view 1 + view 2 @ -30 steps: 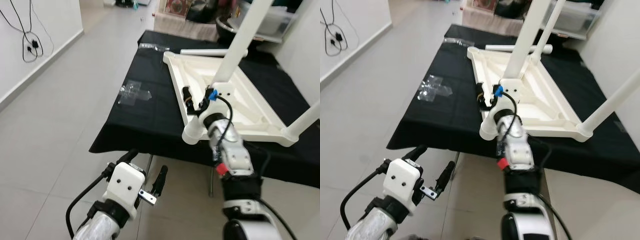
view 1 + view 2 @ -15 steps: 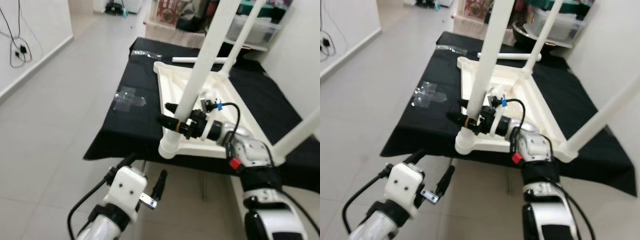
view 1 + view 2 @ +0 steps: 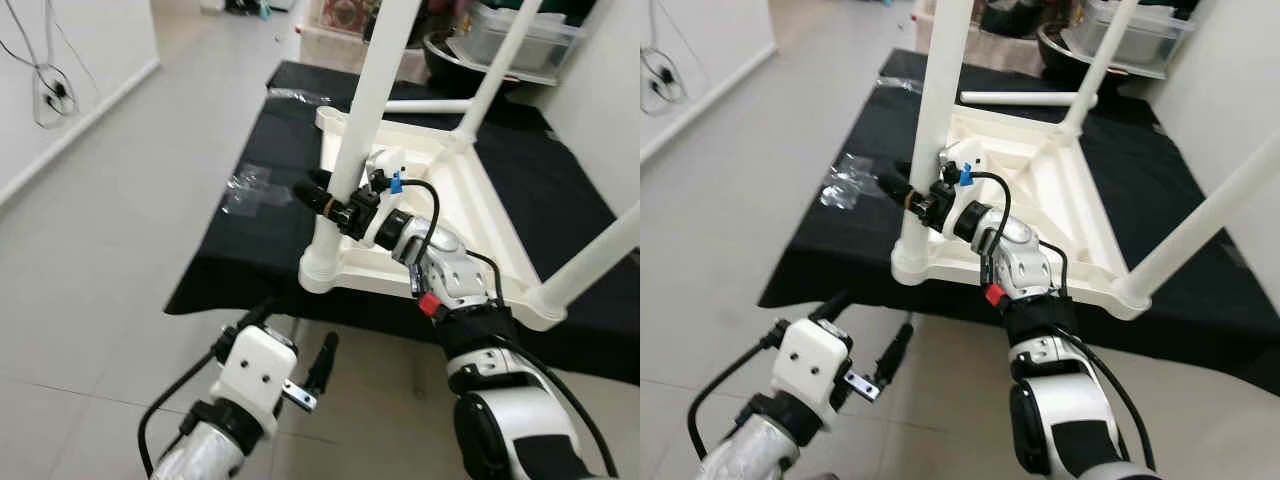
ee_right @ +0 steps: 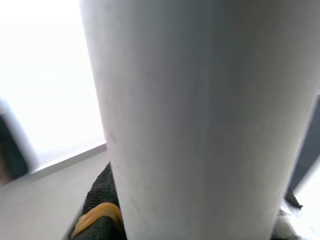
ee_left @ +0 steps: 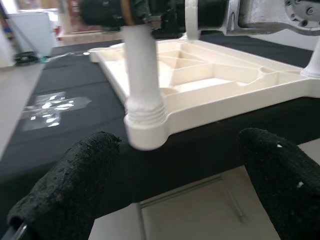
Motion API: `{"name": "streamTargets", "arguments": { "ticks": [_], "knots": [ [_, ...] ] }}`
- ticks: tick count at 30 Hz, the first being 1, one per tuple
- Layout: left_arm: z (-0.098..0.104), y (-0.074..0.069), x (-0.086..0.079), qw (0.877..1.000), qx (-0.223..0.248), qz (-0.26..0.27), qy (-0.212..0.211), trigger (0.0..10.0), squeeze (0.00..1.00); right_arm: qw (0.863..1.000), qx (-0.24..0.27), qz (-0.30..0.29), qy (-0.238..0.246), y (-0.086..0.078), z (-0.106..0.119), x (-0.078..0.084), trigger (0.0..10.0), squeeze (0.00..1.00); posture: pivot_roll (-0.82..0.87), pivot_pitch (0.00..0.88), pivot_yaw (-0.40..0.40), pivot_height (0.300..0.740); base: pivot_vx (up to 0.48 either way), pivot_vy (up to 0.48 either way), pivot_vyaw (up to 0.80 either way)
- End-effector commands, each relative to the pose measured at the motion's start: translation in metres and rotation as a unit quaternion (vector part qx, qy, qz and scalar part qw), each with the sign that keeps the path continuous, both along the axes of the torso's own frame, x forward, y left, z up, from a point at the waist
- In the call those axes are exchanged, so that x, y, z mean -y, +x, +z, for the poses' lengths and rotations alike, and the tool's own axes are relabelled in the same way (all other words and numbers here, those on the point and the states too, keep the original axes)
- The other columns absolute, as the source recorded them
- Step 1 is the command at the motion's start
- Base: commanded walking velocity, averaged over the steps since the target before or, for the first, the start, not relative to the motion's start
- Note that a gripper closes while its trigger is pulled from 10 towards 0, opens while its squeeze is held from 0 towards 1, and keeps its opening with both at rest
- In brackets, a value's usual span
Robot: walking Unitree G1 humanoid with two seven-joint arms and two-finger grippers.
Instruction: Building children table
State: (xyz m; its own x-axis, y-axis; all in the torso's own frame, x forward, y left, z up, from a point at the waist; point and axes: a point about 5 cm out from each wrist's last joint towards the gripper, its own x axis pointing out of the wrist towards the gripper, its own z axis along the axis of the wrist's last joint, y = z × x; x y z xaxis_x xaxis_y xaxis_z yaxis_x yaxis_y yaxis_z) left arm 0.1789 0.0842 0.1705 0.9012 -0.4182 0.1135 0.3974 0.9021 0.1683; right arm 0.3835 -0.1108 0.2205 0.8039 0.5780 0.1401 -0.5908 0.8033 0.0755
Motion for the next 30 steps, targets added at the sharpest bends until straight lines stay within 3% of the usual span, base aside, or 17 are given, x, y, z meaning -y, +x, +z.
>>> {"name": "streamTargets", "arguments": {
  "ticks": [1, 4, 5, 7, 8, 9, 11, 14, 15, 17, 18, 20, 21, 24, 25, 28, 30],
  "knots": [
    [-0.002, -0.001, 0.0, 1.0, -0.003, -0.003, -0.001, 10.0, 0.0, 0.988, -0.059, -0.141, -0.002, 0.001, -0.022, 0.025, 0.0, 0.0, 0.14, 0.08, -0.149, 0.74, 0.0, 0.0, 0.0],
    [-0.002, -0.001, 0.0, 1.0, -0.003, -0.003, -0.001, 10.0, 0.0, 0.988, -0.059, -0.141, -0.002, 0.001, -0.022, 0.025, 0.0, 0.0, 0.14, 0.08, -0.149, 0.74, 0.0, 0.0, 0.0],
    [-0.002, -0.001, 0.0, 1.0, -0.004, -0.003, -0.001, 10.0, 0.0, 0.975, -0.071, -0.212, -0.008, -0.003, -0.026, 0.029, 0.0, 0.0, 0.14, 0.082, -0.15, 0.74, 0.0, 0.0, 0.0],
    [-0.002, -0.001, 0.0, 1.0, -0.004, -0.003, -0.001, 10.0, 0.0, 0.975, -0.071, -0.212, -0.008, -0.003, -0.026, 0.029, 0.0, 0.0, 0.14, 0.082, -0.15, 0.74, 0.0, 0.0, 0.0],
    [-0.002, -0.001, 0.0, 1.0, -0.005, -0.003, -0.001, 10.0, 0.0, 0.949, -0.078, -0.305, -0.006, -0.01, -0.03, 0.033, 0.0, 0.0, 0.14, 0.084, -0.15, 0.74, 0.0, 0.0, 0.0],
    [-0.002, -0.001, 0.0, 1.0, -0.005, -0.003, -0.001, 10.0, 0.0, 0.949, -0.078, -0.305, -0.006, -0.01, -0.03, 0.033, 0.0, 0.0, 0.14, 0.084, -0.15, 0.74, 0.0, 0.0, 0.0],
    [-0.003, -0.002, 0.001, 1.0, -0.007, -0.004, 0.0, 10.0, 0.0, 0.875, -0.116, -0.47, 0.012, -0.03, -0.039, 0.033, 0.0, 0.0, 0.15, 0.086, -0.151, 0.74, 0.0, 0.0, 0.0],
    [-0.003, -0.001, 0.001, 1.0, -0.007, -0.004, 0.0, 10.0, 0.0, 0.87, -0.122, -0.478, 0.02, -0.031, -0.039, 0.023, 0.0, 0.0, 0.15, 0.084, -0.152, 0.74, 0.0, 0.0, 0.0],
    [-0.003, -0.001, 0.001, 1.0, -0.007, -0.003, 0.0, 10.0, 0.0, 0.873, -0.121, -0.472, 0.033, -0.03, -0.036, 0.015, 1.8, 0.0, 0.15, 0.088, -0.152, 0.74, 0.0, 0.0, 0.0],
    [-0.003, -0.001, 0.001, 1.0, -0.007, -0.003, 0.0, 10.0, 0.0, 0.875, -0.121, -0.468, 0.043, -0.03, -0.035, 0.01, 1.8, 0.0, 0.15, 0.088, -0.152, 0.74, 0.0, 0.0, 0.0],
    [-0.003, -0.001, 0.001, 1.0, -0.008, -0.003, 0.0, 10.0, 0.0, 0.891, -0.093, -0.44, 0.059, -0.028, -0.027, 0.003, 10.0, 0.0, 0.14, 0.087, -0.152, 0.74, 0.0, 0.0, 0.0],
    [-0.003, 0.0, 0.001, 1.0, -0.008, -0.002, -0.001, 10.0, 0.0, 0.9, -0.073, -0.423, 0.069, -0.027, -0.021, -0.003, 10.0, 0.0, 0.14, 0.087, -0.152, 0.74, 0.0, 0.0, 0.0],
    [-0.003, 0.0, 0.001, 1.0, -0.008, -0.002, -0.001, 10.0, 0.0, 0.914, -0.051, -0.396, 0.077, -0.026, -0.014, -0.007, 10.0, 1.0, 0.14, 0.086, -0.15, 0.74, 0.0, 0.0, 0.0],
    [-0.002, 0.001, 0.001, 1.0, -0.006, -0.004, -0.002, 10.0, 0.0, 0.931, -0.012, -0.356, 0.08, -0.024, -0.002, -0.008, 10.0, 1.0, 0.14, 0.084, -0.153, 0.74, 0.0, 0.0, 0.0],
    [-0.002, 0.001, 0.001, 1.0, -0.005, -0.004, -0.002, 10.0, 0.0, 0.941, -0.006, -0.328, 0.086, -0.021, 0.0, -0.003, 10.0, 0.0, 0.14, 0.083, -0.152, 0.74, 0.0, 0.0, 0.0],
    [-0.002, 0.002, 0.001, 1.0, -0.004, -0.003, -0.003, 10.0, 0.0, 0.973, 0.006, -0.21, 0.1, -0.011, 0.007, 0.006, 10.0, 0.0, 0.14, 0.083, -0.153, 0.74, 0.0, 0.0, 0.0],
    [-0.002, 0.003, 0.001, 1.0, -0.004, -0.003, -0.003, 10.0, 0.0, 0.981, 0.003, -0.163, 0.101, -0.009, 0.008, 0.008, 10.0, 0.0, 0.13, 0.083, -0.153, 0.74, 0.0, 0.0, 0.0]
  ]
}}
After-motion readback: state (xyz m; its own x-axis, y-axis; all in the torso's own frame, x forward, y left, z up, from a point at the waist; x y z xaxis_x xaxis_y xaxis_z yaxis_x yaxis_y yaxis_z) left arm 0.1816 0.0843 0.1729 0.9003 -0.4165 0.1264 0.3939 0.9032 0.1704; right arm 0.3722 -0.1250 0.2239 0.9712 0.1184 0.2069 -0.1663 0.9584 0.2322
